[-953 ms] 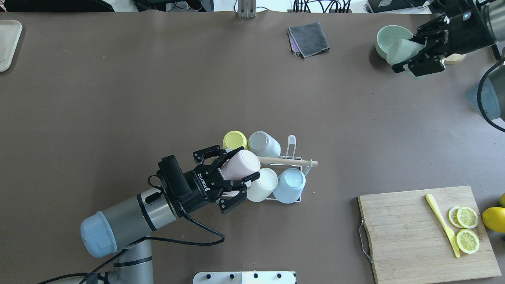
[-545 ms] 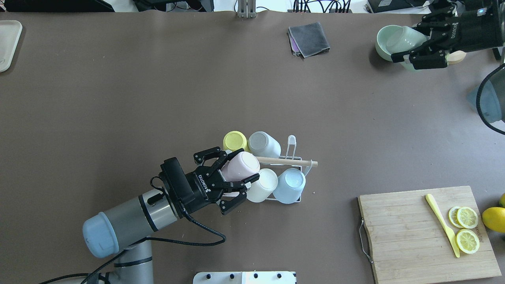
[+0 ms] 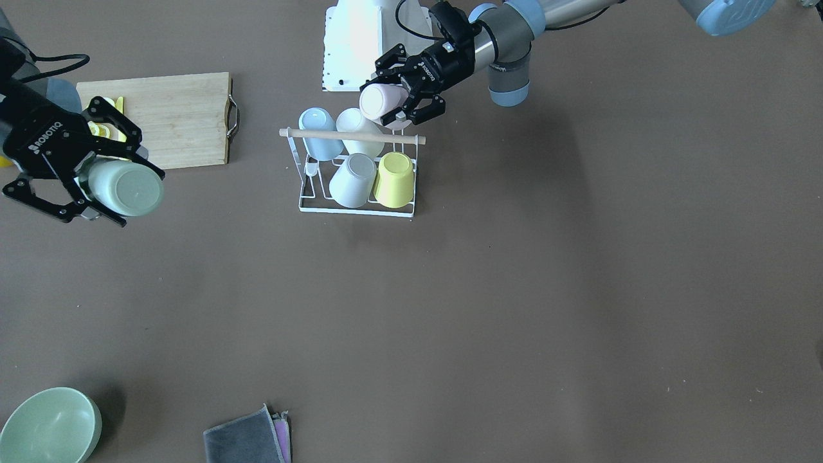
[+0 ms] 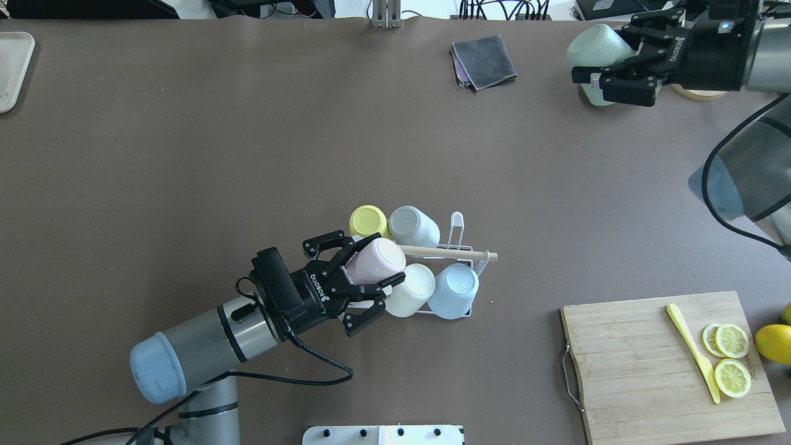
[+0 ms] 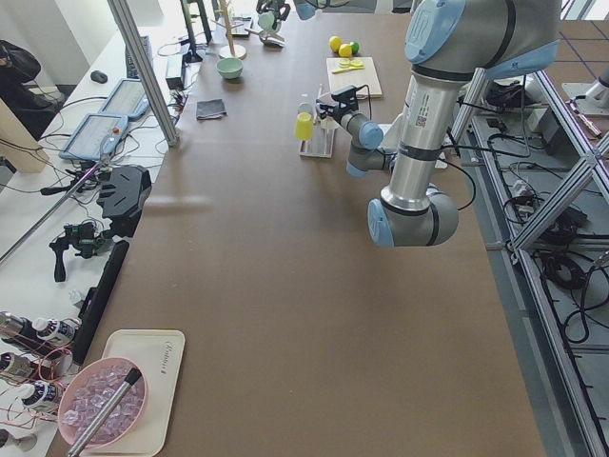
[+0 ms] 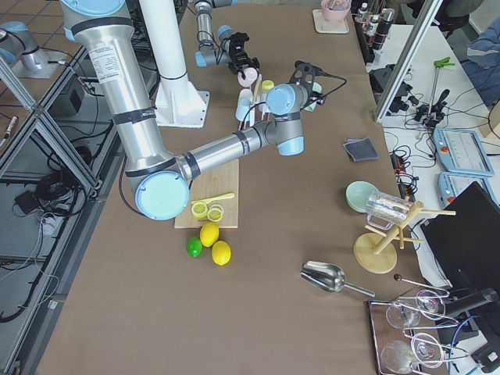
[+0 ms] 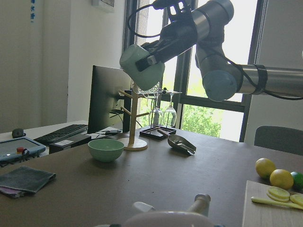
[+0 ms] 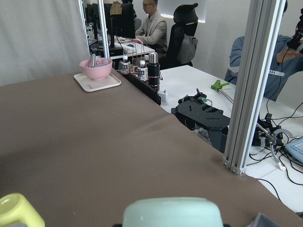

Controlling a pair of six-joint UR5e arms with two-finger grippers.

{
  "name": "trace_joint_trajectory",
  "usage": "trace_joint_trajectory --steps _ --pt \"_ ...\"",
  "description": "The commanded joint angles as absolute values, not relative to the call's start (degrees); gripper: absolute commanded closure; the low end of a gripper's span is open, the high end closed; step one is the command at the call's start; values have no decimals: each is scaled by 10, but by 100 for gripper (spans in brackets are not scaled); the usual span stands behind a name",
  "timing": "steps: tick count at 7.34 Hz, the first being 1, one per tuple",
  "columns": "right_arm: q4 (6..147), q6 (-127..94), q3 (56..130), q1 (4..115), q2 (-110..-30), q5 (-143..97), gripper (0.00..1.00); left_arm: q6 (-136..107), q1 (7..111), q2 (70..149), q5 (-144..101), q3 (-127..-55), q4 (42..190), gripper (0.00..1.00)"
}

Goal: Place cup on cup holder

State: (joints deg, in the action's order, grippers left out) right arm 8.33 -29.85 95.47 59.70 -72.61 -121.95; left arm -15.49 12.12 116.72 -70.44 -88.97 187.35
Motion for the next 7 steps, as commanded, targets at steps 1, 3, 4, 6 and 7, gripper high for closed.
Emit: trace_joint_trajectory --steps 1,3,4,6,7 --pt "76 -371 991 519 -725 -1118 100 -126 120 1165 -668 -889 1871 65" --pt "102 -402 1020 414 -723 -1011 100 -69 118 1165 -660 -881 1873 53" --pt "144 -403 1031 379 -710 -974 100 -69 118 1165 -660 -875 1876 4" --pt "149 -399 1009 319 -701 -902 100 -70 108 1164 -660 -875 1897 2" --pt "147 -397 991 316 -700 -893 100 -70 108 1163 -661 -877 1902 2"
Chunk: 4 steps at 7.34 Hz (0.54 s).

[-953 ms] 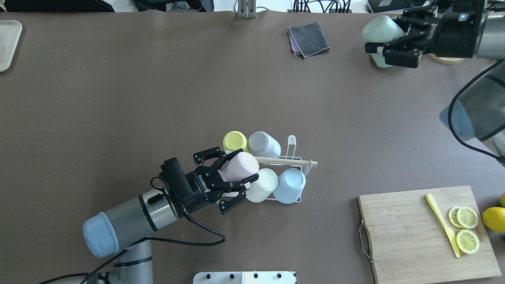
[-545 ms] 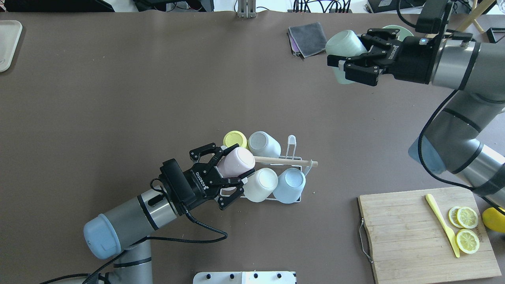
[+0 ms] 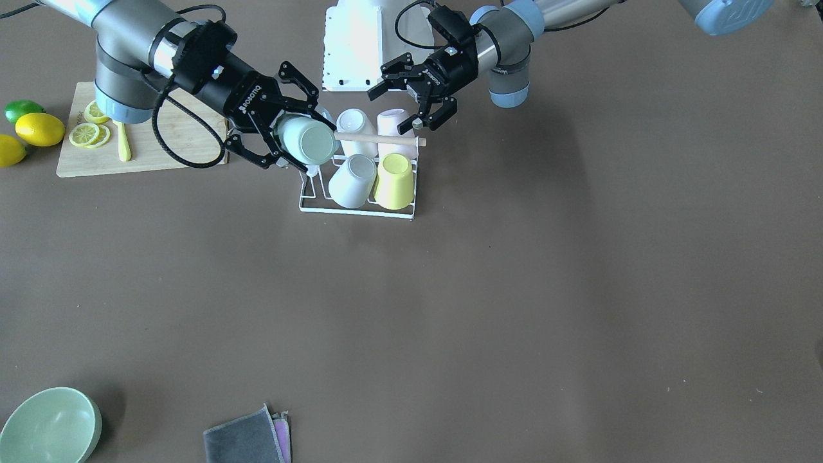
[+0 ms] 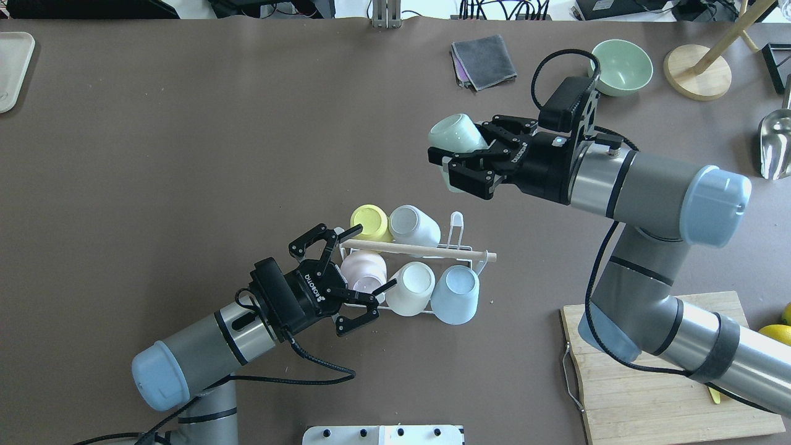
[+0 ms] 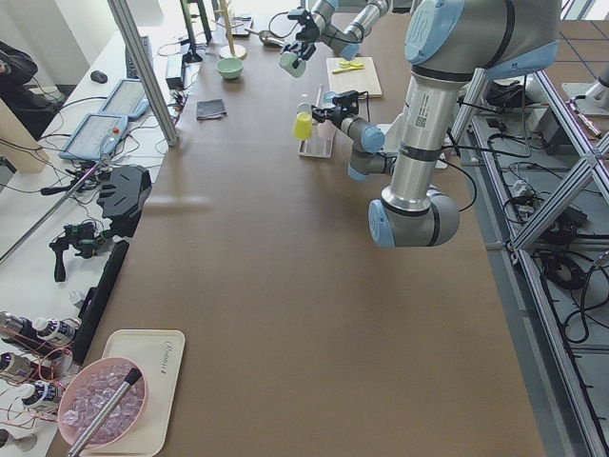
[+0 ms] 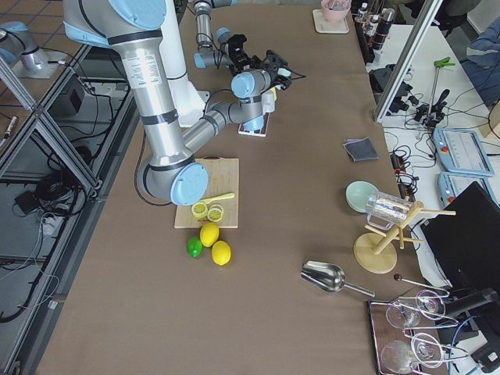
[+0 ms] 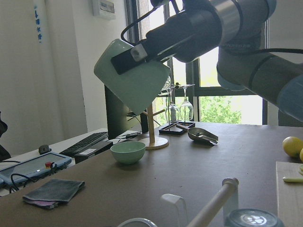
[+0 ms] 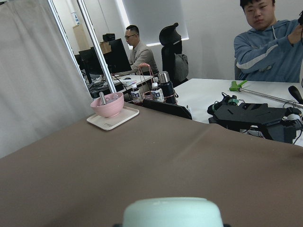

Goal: Place cup on cup holder

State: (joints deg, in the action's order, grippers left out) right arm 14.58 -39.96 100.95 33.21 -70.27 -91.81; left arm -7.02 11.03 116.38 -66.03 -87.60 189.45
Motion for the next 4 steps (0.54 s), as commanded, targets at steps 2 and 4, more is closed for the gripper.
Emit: trace_joint_trajectory --steps 2,4 --pt "141 -389 963 316 -698 -894 100 -73 108 1150 -661 -900 1905 2" --pt "128 -381 935 308 -688 -893 100 -74 116 1115 -668 -958 1891 2"
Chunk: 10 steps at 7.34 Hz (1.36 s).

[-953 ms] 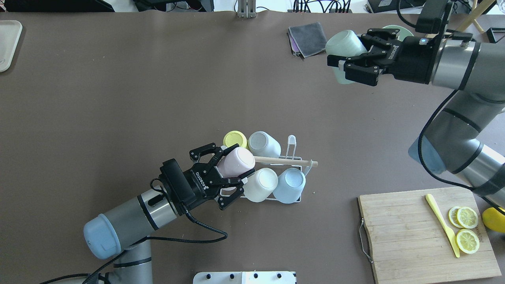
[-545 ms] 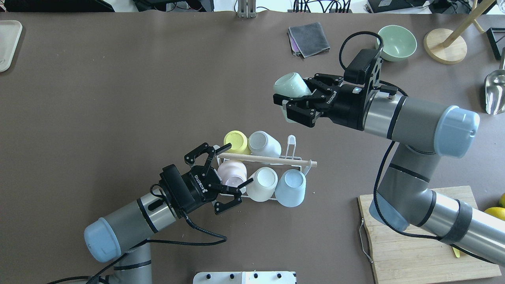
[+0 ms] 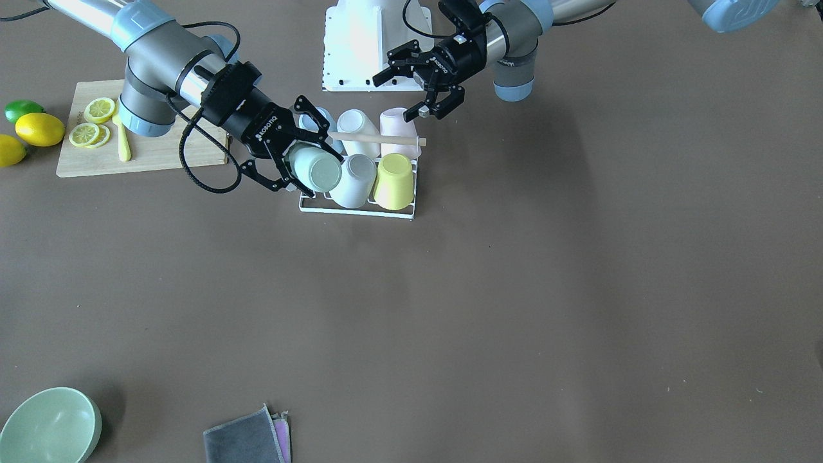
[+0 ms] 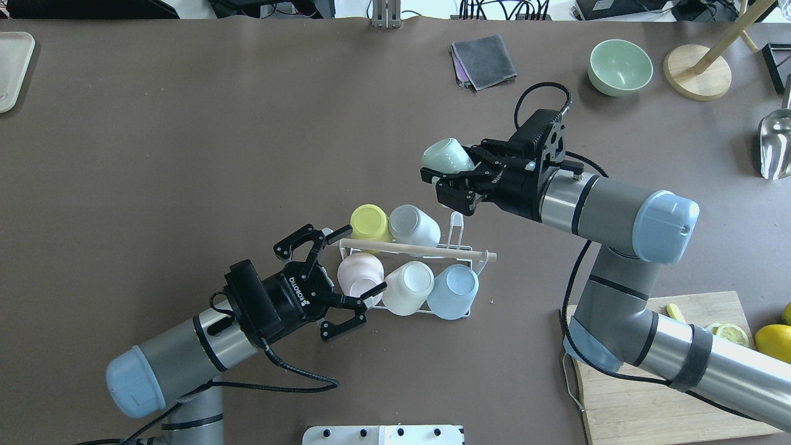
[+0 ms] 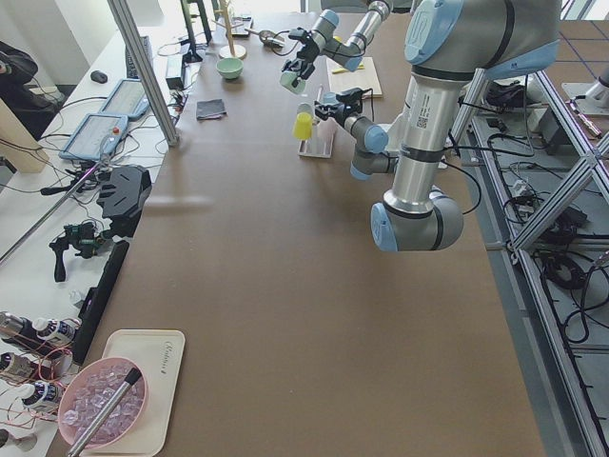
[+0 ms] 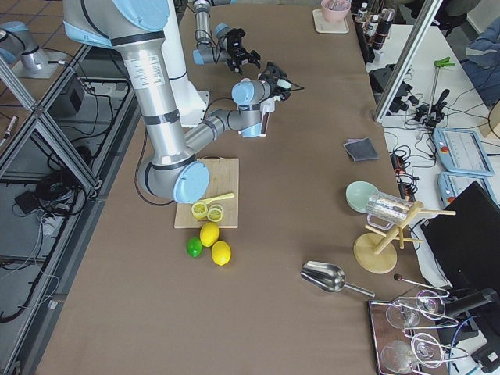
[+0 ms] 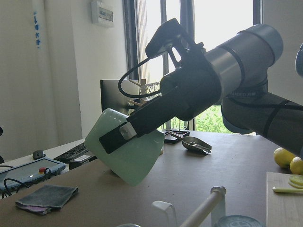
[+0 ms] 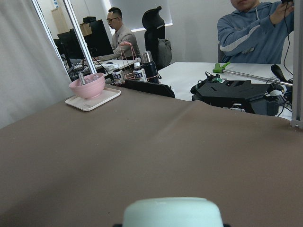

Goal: Place cup on cup holder

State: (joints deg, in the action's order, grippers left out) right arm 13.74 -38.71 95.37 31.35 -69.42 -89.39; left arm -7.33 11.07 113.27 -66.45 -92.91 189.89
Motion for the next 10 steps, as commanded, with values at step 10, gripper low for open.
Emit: trace_joint_trajectory --steps 10 --pt "94 -359 951 293 -707 -940 100 -126 335 1097 -873 -960 1626 2"
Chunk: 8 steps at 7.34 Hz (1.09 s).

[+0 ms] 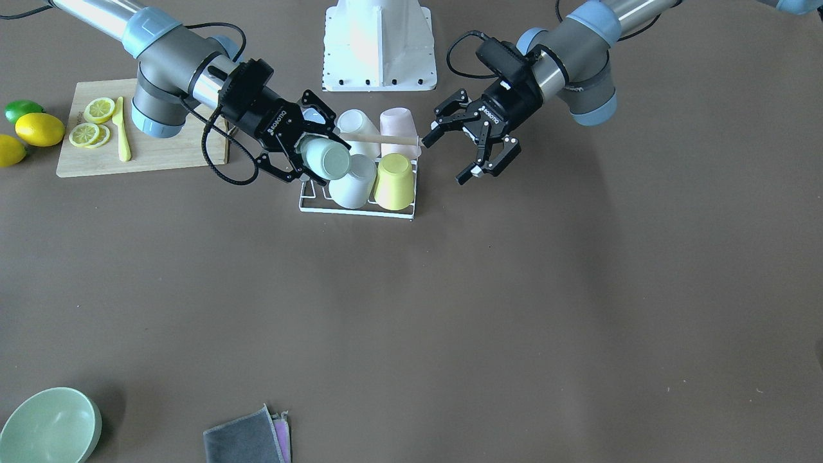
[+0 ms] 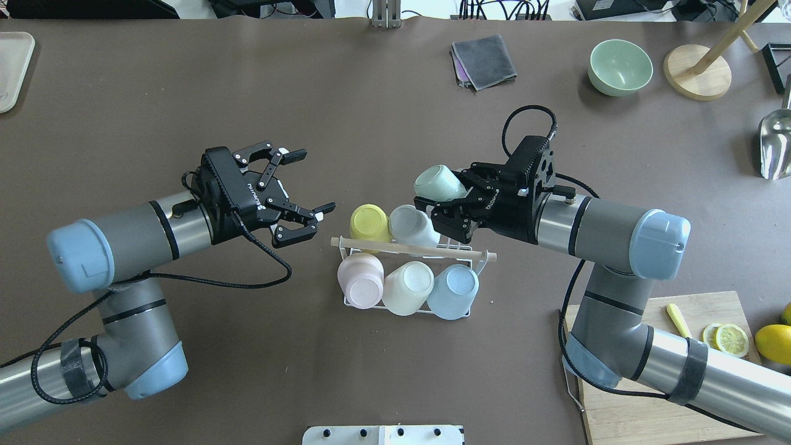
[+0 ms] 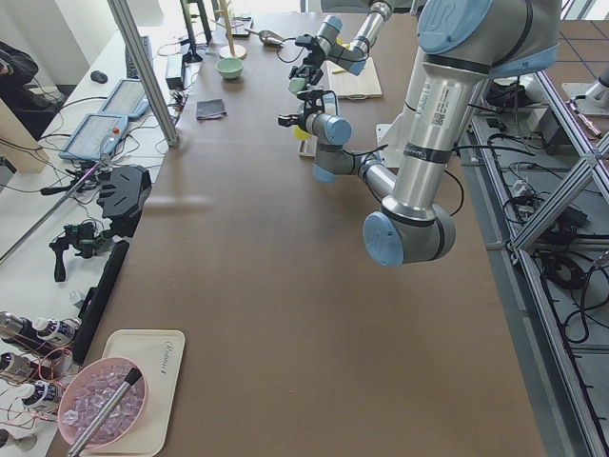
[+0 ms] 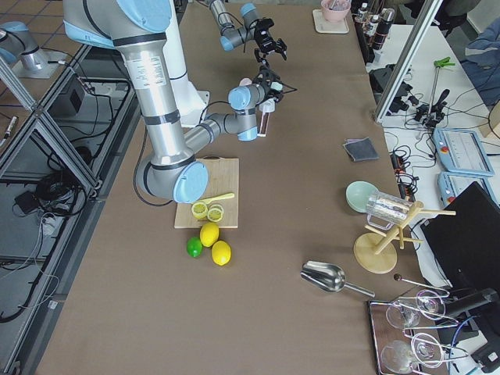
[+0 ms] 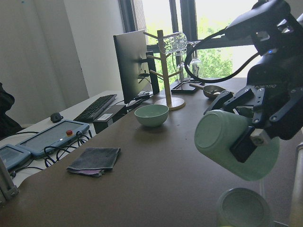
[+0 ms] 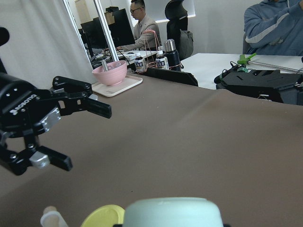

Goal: Place cup on cup holder

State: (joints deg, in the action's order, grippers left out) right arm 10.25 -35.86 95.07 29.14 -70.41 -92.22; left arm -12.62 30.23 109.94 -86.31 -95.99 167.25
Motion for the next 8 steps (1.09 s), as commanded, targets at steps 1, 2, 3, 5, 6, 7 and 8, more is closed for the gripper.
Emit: trace_joint_trajectory --steps 1,2,3,5,6,7,8 --pt "89 -350 950 296 -708 -959 100 -132 339 1084 -872 -955 1615 2" --pt "85 -342 947 305 -708 -988 100 -148 343 1072 -872 -955 1572 2" --pt "85 -340 944 313 -708 -1007 100 -149 354 1067 -892 -955 1532 2" --pt "71 -332 933 314 -707 -1008 100 -148 425 1053 -998 -955 1447 2" --pt "71 -332 932 314 -706 -1008 100 -147 459 1041 -1050 -955 1395 2" --pt "68 -331 932 309 -707 -1007 100 -144 479 1004 -1080 -960 1390 2" --pt "64 -332 933 306 -707 -1007 100 -145 493 998 -1106 -960 1389 2"
